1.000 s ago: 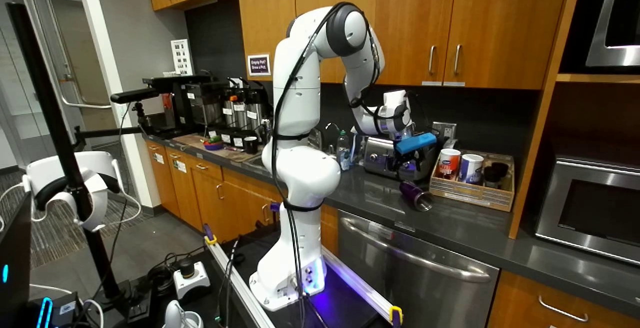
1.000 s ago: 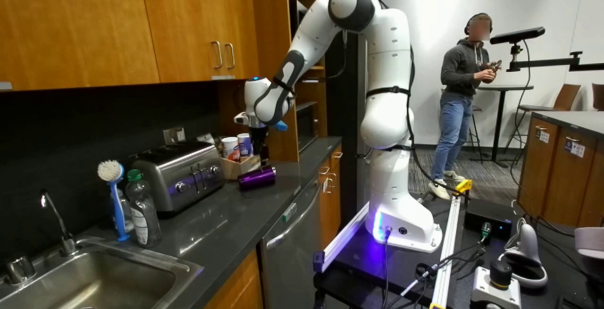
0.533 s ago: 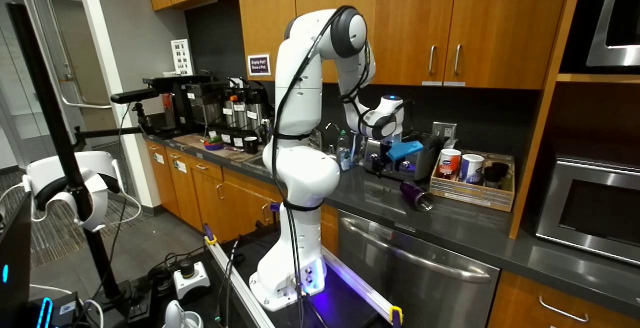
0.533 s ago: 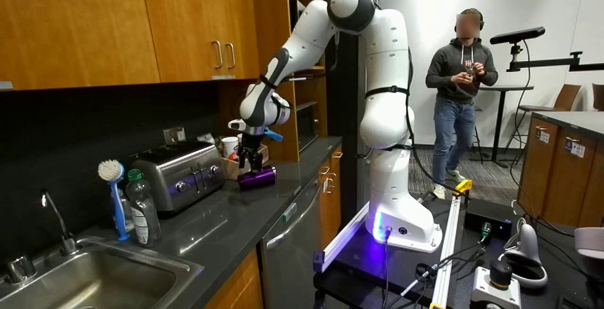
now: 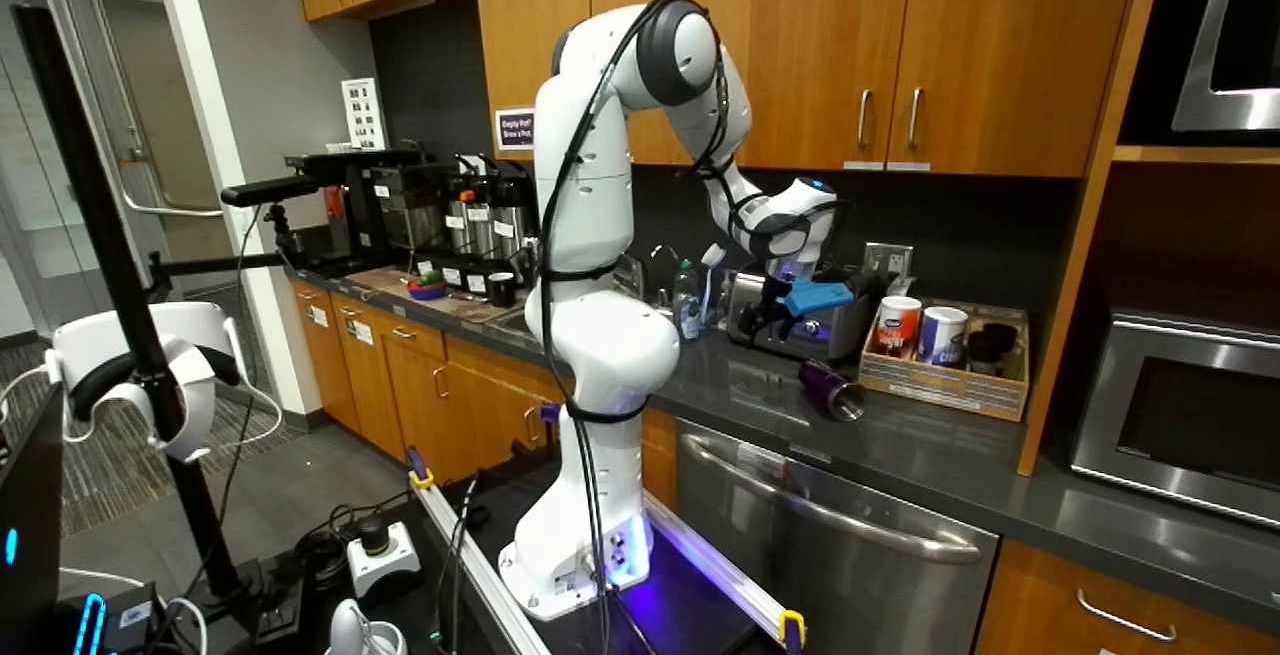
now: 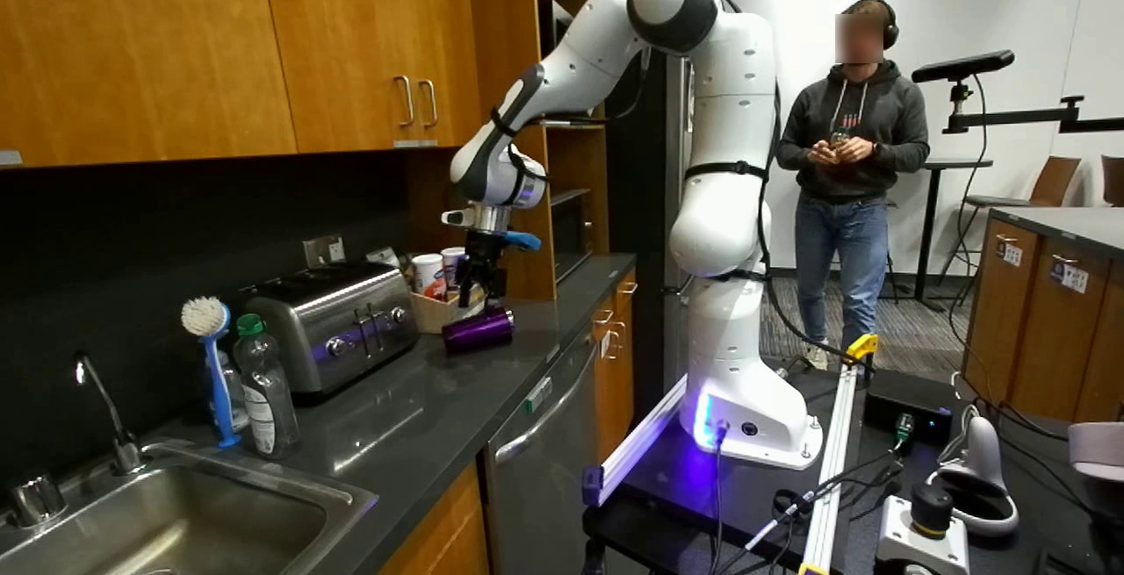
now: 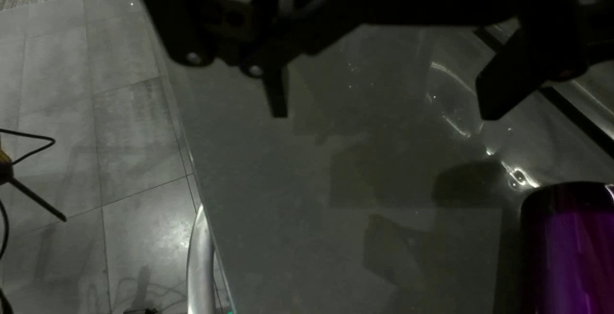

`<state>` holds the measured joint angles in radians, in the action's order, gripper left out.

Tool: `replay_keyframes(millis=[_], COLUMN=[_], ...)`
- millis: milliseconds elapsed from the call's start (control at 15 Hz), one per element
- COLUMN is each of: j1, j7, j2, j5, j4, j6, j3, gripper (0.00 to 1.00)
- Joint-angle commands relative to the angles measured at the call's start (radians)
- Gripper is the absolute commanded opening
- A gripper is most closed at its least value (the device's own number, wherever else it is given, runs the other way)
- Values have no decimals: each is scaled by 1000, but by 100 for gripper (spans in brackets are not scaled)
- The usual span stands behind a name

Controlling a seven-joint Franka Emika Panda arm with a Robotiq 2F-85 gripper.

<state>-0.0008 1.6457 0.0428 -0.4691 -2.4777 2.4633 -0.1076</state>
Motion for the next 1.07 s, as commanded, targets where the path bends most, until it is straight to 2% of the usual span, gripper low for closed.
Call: replay_keyframes(millis=[0,133,533,1000], j1=[19,19,27,33], j7=[-26,-105,-292,-372], j2=[64,71,21,-89], j5=[17,68,178,247], j4=[-37,-54,12,117], j6=[1,55,61,112], j3=[46,53,61,59], gripper=[100,100,100,100])
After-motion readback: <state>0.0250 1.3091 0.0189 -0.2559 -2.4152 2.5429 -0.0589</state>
